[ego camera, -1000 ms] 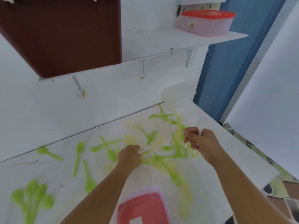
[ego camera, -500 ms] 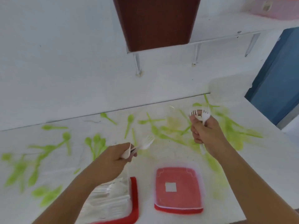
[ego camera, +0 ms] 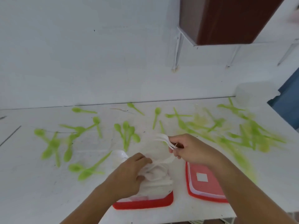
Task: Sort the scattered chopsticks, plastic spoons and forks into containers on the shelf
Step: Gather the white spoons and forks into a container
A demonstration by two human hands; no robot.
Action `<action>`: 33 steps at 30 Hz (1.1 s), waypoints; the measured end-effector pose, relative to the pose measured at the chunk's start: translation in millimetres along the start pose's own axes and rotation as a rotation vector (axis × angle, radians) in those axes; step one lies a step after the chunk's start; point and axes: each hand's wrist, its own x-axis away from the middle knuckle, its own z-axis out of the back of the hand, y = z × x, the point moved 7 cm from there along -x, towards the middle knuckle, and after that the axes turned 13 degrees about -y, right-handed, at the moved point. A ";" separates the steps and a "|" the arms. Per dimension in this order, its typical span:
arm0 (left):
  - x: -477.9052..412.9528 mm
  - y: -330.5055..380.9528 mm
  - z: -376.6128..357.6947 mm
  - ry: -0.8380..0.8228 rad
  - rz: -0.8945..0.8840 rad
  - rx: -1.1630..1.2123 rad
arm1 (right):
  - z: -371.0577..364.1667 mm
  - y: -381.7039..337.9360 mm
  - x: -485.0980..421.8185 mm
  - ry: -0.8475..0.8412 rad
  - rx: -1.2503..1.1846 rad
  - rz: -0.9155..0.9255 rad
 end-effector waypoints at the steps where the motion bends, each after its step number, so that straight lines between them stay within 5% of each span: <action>1: 0.8 2.5 0.6 0.004 -0.044 0.033 | -4.0 -2.5 2.4 0.016 0.036 0.007; 5: 21.7 -2.0 27.4 0.232 -0.171 0.014 | -31.9 -18.5 -0.7 0.179 0.347 0.024; 8: 40.4 -32.2 42.6 0.425 -0.104 -0.055 | -60.0 -27.1 -4.6 0.277 0.471 0.040; 11: 53.9 -61.5 29.2 0.304 0.042 0.051 | -93.5 -29.4 -13.1 0.318 0.555 0.069; 14: 55.3 -57.2 7.3 0.172 -0.010 0.060 | -104.2 -35.0 -17.4 0.322 0.510 0.113; 18: 62.2 -51.1 14.2 0.338 0.010 0.070 | -83.3 -29.6 1.2 0.328 0.363 0.096; 21: 69.3 -43.0 26.9 0.456 -0.035 0.018 | -63.7 -23.4 17.7 0.546 0.345 0.192; 23: 62.4 -25.1 19.5 0.376 -0.136 -0.111 | -47.3 -2.4 23.3 0.688 0.212 0.058; 25: 49.8 -18.7 0.8 0.255 -0.156 -0.231 | -52.2 19.7 20.2 0.550 -0.094 -0.127; 27: 40.9 -24.7 -13.5 0.190 -0.126 -0.325 | -70.1 19.2 13.8 0.416 -0.243 -0.093; 33: 49.0 -47.6 -6.4 0.239 0.020 -0.386 | -113.1 3.9 1.6 0.378 0.205 -0.019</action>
